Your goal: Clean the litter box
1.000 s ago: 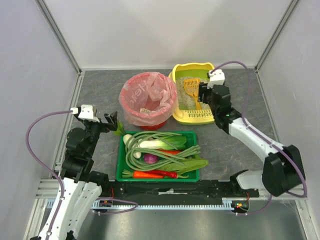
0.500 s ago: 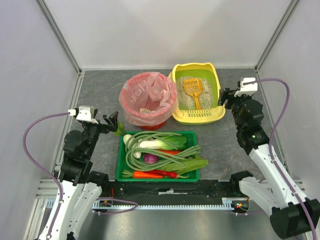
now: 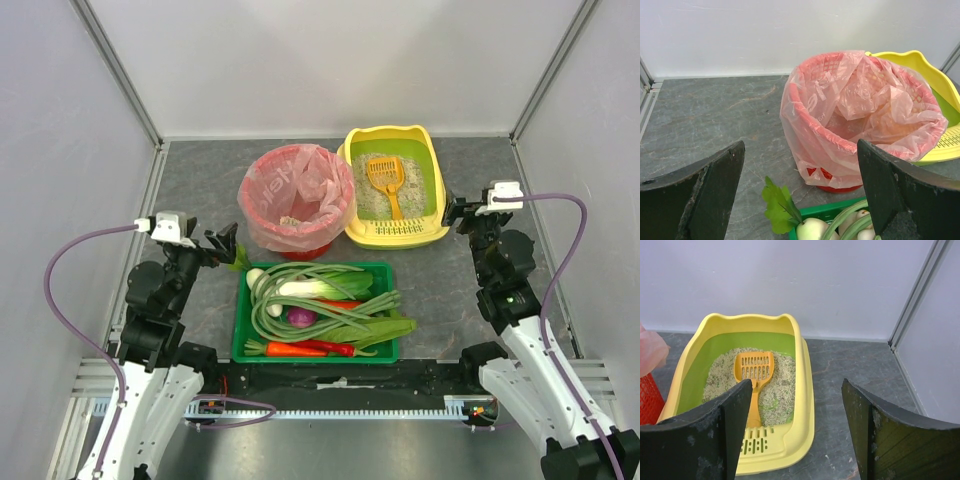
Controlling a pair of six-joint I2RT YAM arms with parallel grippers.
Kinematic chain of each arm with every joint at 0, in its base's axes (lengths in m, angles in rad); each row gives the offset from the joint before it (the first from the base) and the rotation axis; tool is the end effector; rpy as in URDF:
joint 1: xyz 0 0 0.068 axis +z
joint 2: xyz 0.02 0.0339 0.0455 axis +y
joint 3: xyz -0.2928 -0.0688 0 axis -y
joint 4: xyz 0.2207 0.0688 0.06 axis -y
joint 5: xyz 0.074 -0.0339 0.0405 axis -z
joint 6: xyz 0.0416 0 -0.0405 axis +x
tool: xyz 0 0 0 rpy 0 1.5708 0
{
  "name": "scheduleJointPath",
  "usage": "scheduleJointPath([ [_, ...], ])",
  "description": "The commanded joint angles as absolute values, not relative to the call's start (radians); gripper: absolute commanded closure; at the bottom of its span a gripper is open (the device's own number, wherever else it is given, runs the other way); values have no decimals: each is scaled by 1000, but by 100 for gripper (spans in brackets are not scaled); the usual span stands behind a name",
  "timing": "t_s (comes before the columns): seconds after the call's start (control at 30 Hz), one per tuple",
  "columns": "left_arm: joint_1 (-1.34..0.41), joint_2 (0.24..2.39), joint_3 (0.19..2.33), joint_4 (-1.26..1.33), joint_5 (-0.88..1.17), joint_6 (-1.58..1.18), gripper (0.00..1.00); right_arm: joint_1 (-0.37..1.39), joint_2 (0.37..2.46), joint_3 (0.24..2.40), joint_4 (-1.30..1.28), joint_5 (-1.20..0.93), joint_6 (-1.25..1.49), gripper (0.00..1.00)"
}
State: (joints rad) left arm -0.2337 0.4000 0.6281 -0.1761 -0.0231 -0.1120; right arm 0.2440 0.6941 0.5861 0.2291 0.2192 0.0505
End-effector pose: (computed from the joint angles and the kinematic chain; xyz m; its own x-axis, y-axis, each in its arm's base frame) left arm 0.0656 -0.0146 0.3419 0.0269 -0.1213 -0.9923 0.2134 0.9704 -0.1128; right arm 0.1328 0.0237 0.3505 0.1157 0.0796 -0.9901 -0.0322 0.9966 0.0763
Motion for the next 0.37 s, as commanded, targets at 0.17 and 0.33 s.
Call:
scheduleJointPath([
  [0.17, -235, 379, 650, -123, -29, -123, 1, 242, 680, 580, 308, 236, 40, 19],
  [0.33, -235, 377, 650, -121, -23, -126, 1, 242, 683, 580, 308, 239, 40, 19],
])
